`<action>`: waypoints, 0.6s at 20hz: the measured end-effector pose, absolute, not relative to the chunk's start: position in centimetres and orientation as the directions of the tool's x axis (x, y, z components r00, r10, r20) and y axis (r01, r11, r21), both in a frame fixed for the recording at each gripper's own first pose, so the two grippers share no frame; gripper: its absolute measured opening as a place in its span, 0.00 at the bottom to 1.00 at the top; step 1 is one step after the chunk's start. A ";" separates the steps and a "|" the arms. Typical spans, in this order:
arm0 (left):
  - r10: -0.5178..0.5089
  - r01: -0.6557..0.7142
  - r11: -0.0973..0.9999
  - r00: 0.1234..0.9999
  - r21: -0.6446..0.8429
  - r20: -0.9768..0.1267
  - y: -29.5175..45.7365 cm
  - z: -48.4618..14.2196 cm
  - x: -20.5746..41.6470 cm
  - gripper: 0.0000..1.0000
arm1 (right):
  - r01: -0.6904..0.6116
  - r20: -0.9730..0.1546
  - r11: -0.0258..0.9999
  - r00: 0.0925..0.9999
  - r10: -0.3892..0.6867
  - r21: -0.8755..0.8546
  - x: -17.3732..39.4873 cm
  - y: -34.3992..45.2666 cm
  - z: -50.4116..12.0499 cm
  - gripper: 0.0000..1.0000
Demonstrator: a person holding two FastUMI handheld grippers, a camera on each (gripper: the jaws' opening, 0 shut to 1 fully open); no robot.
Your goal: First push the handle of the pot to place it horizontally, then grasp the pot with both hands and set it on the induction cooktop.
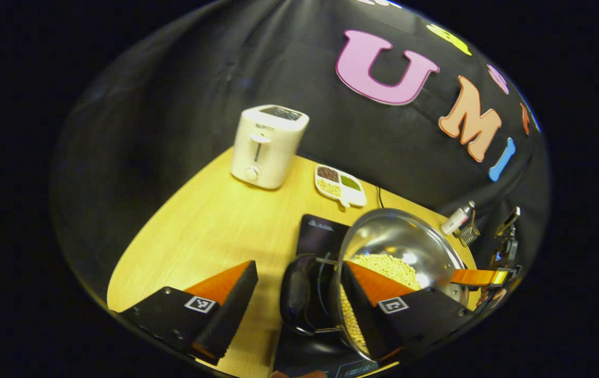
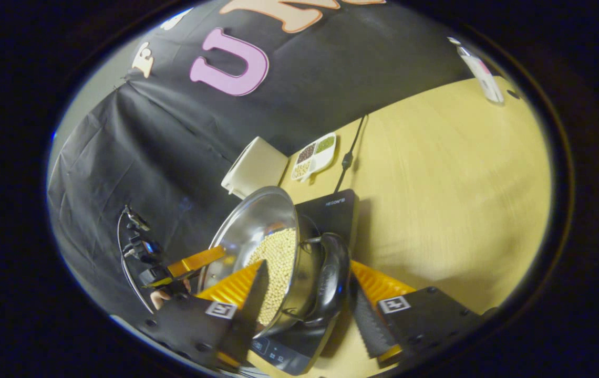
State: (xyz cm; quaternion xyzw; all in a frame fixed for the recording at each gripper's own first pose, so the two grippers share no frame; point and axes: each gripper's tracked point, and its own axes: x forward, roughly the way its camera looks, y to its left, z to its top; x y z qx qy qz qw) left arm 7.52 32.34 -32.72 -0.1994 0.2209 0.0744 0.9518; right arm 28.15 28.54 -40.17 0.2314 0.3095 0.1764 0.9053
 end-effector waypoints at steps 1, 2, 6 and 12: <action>0.066 -0.237 0.906 0.897 -0.351 -0.437 32.4 -32.4 7.4 0.99 | -0.181 -0.461 0.845 0.771 0.440 0.504 28.5 27.7 -39.2 0.88; 0.084 -0.245 0.903 0.906 -0.354 -0.415 32.7 -31.7 7.3 0.99 | -0.186 -0.441 0.856 0.792 0.422 0.483 28.7 26.9 -38.4 0.90; 0.147 -0.265 0.897 0.934 -0.354 -0.326 33.2 -28.5 5.7 0.97 | -0.213 -0.369 0.873 0.843 0.392 0.439 28.3 24.6 -34.7 0.92; 0.181 -0.247 0.894 0.963 -0.375 -0.202 30.2 -22.7 2.3 0.97 | -0.216 -0.218 0.944 0.937 0.272 0.249 26.0 18.9 -28.4 0.91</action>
